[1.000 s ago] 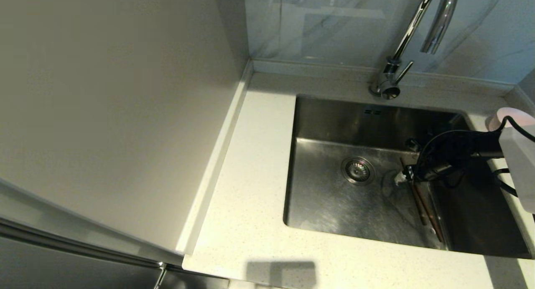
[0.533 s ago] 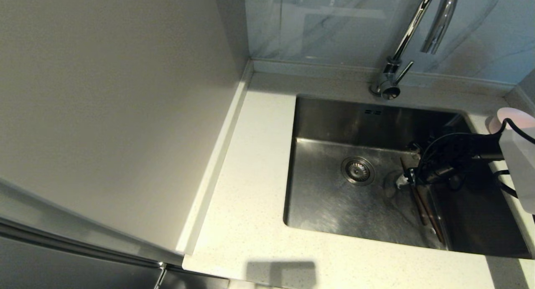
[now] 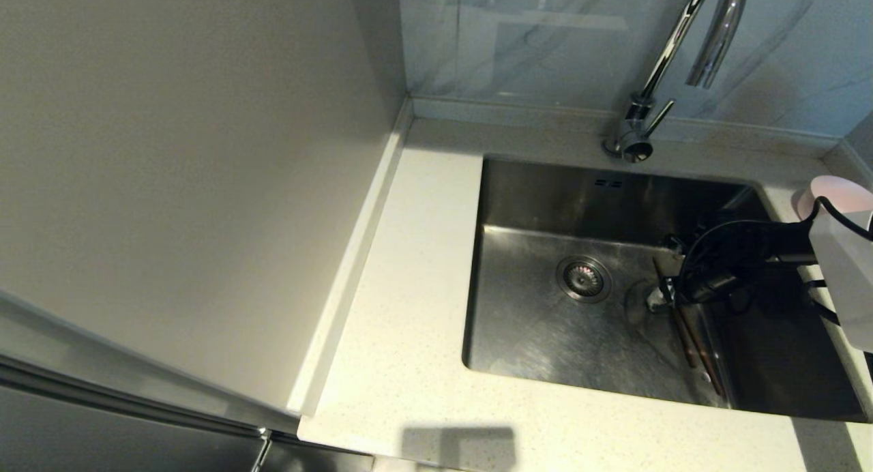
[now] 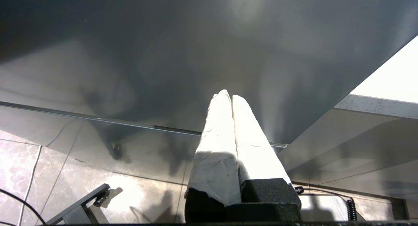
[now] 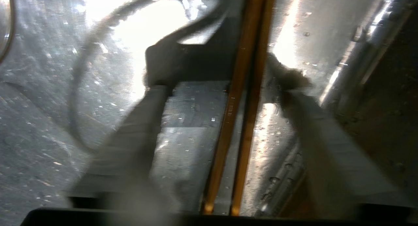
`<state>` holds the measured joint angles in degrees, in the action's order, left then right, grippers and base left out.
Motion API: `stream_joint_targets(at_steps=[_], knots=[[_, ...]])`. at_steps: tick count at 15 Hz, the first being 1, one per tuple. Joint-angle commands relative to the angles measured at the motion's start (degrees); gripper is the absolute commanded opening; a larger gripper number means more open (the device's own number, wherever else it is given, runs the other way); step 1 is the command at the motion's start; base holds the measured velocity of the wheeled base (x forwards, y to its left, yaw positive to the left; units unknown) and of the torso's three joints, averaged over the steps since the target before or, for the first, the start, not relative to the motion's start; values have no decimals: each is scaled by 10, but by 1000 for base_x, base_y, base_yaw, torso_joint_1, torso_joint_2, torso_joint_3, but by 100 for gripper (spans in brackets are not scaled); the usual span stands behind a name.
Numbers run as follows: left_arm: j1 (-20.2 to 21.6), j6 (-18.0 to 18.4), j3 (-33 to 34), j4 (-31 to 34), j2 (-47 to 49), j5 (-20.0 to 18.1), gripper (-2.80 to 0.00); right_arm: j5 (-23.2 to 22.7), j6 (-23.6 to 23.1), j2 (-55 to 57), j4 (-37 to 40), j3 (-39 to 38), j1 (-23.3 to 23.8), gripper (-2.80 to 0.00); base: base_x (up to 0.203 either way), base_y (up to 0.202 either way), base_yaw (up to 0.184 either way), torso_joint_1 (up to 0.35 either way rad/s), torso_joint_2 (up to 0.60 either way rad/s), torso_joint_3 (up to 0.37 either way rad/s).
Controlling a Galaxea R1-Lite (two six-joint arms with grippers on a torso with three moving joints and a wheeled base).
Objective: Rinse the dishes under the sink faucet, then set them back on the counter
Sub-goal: Place the chopsticks on the bowl
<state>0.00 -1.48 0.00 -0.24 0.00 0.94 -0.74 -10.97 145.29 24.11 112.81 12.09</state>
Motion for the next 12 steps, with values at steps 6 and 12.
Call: stream_joint_targets(at_steps=[6,12], knots=[[0,0,0,0,-2,0,-280,0,-1,3,1,0,-1,-280,0,0,0,0,0,0],[0,0,0,0,-2,0,-280,0,1,-1,1,-1,0,-280,0,0,0,0,0,0]])
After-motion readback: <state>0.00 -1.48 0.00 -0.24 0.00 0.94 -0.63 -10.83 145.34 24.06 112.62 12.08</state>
